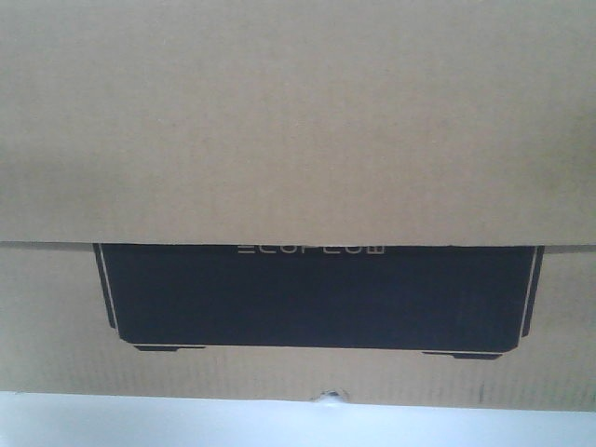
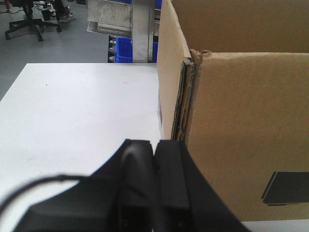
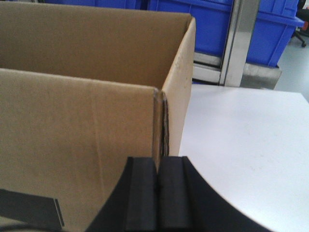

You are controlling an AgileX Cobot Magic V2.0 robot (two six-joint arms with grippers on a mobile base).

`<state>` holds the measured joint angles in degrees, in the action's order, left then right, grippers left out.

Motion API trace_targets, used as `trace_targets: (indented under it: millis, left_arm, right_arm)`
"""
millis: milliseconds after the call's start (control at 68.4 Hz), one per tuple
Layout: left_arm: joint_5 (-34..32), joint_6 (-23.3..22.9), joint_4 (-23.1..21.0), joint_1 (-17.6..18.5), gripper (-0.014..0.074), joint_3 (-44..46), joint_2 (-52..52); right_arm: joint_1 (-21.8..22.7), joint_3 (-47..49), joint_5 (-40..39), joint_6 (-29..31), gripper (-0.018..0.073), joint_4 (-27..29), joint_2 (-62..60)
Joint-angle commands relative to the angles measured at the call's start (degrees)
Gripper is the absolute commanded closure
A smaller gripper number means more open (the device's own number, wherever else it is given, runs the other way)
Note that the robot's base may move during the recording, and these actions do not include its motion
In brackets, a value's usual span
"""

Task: Grab box from left shelf to table start
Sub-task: 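Open both grippers and release the box walls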

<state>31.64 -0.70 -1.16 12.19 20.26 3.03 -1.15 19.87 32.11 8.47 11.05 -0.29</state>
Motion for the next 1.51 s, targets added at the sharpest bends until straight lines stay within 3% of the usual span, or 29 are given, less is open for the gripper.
trace_targets:
  millis: [0, 570, 658, 804, 921, 1111, 1491]
  left_arm:
    - [-5.6, 0.2, -0.1, 0.3, 0.0688, 1.2, 0.7]
    - [-5.4, 0.2, -0.2, 0.3, 0.0688, 0.0, 0.6]
    - [-6.0, 0.2, -0.8, -1.0, 0.0688, -2.5, -0.6]
    - [-9.0, 0.2, -3.1, -4.9, 0.0688, -8.3, -4.8]
    - [-16.0, 0.2, -3.1, -7.5, 0.0688, -13.9, -4.5]
    - [-30.7, 0.2, -3.1, -8.6, 0.0688, -22.0, -4.6]
    - [-29.2, 0.2, -3.1, -8.6, 0.0688, -21.8, -4.6]
  right_arm:
    - [0.2, 1.4, -6.0, 0.1, 0.0501, 0.0, 0.7]
    - [0.2, 1.3, -5.8, 0.1, 0.0501, 0.0, 0.7]
    - [0.2, 1.3, -5.8, 0.1, 0.0501, 0.0, 0.7]
    - [0.2, 1.3, -5.8, 0.1, 0.0501, 0.0, 0.7]
    - [0.2, 1.3, -5.8, 0.1, 0.0501, 0.0, 0.7]
    - [0.2, 1.3, -5.8, 0.1, 0.0501, 0.0, 0.7]
    - [0.2, 1.3, -5.8, 0.1, 0.0501, 0.0, 0.7]
